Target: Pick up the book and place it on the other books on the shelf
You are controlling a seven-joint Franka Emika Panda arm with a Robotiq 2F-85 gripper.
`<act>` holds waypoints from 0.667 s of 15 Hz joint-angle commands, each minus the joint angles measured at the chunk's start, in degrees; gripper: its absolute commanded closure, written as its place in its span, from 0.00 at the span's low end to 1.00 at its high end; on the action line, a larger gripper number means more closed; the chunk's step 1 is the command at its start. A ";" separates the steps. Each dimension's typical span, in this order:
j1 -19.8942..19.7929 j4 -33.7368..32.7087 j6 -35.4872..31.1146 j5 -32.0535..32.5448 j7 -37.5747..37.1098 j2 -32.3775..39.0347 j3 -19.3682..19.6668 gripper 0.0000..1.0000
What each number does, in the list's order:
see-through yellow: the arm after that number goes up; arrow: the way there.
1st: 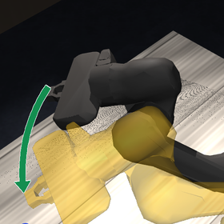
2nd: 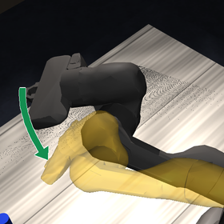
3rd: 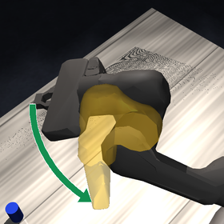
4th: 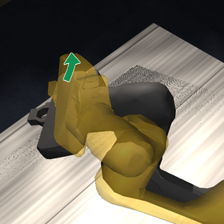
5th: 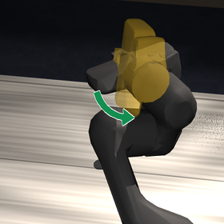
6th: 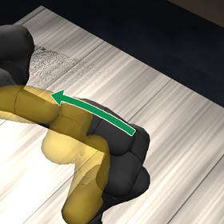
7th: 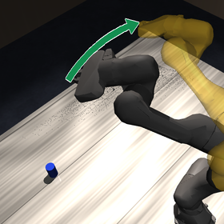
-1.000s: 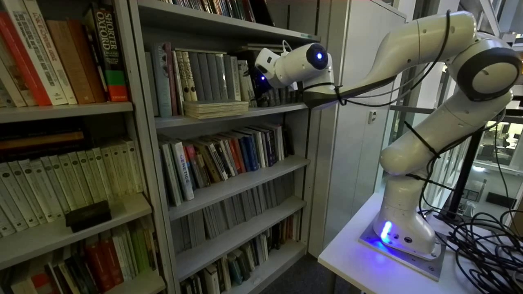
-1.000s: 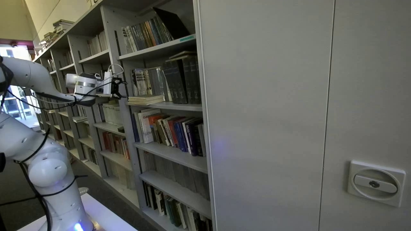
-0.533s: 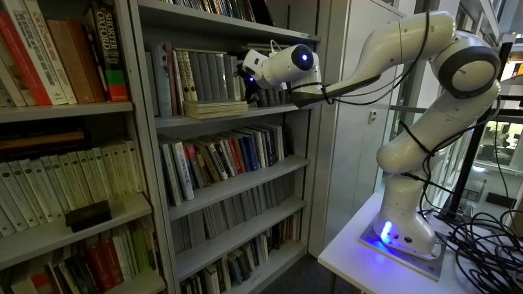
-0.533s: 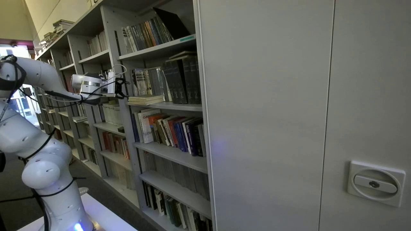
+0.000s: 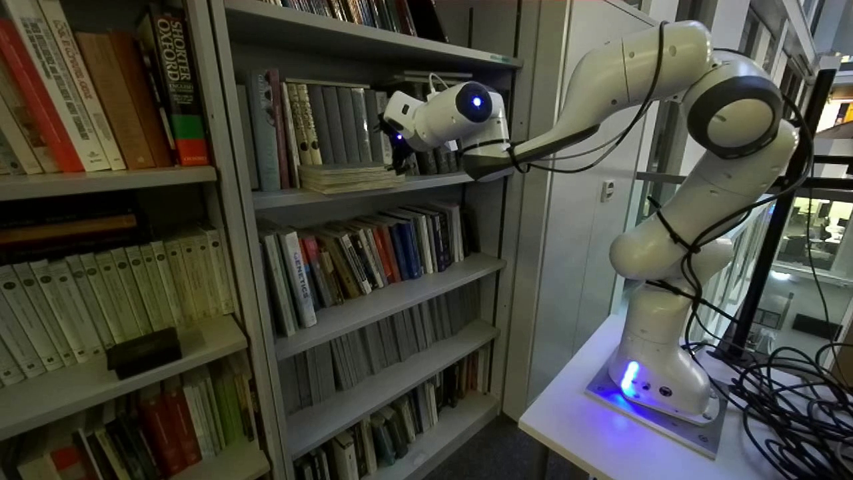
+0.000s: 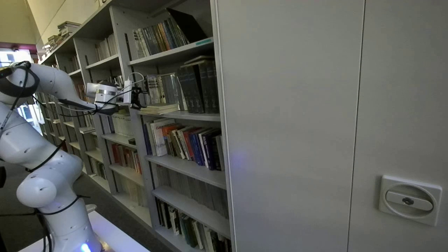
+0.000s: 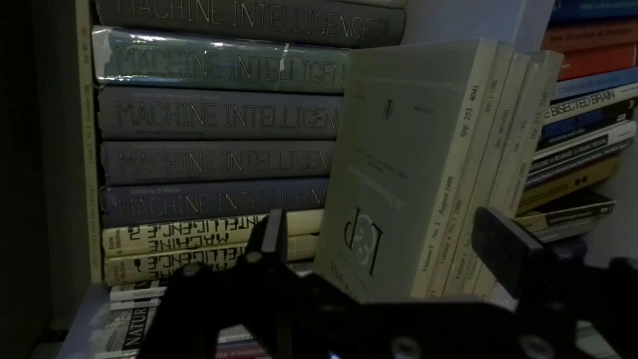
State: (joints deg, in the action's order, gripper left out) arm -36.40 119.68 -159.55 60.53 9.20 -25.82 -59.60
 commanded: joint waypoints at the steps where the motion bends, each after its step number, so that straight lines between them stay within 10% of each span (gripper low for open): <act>1: -4.40 -1.94 -0.64 1.90 -1.74 1.69 -3.26 0.00; 10: -11.82 -4.17 -0.83 1.41 -3.18 1.58 -9.72 0.00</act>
State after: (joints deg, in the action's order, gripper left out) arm -44.67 118.18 -159.56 60.52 7.42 -25.47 -66.67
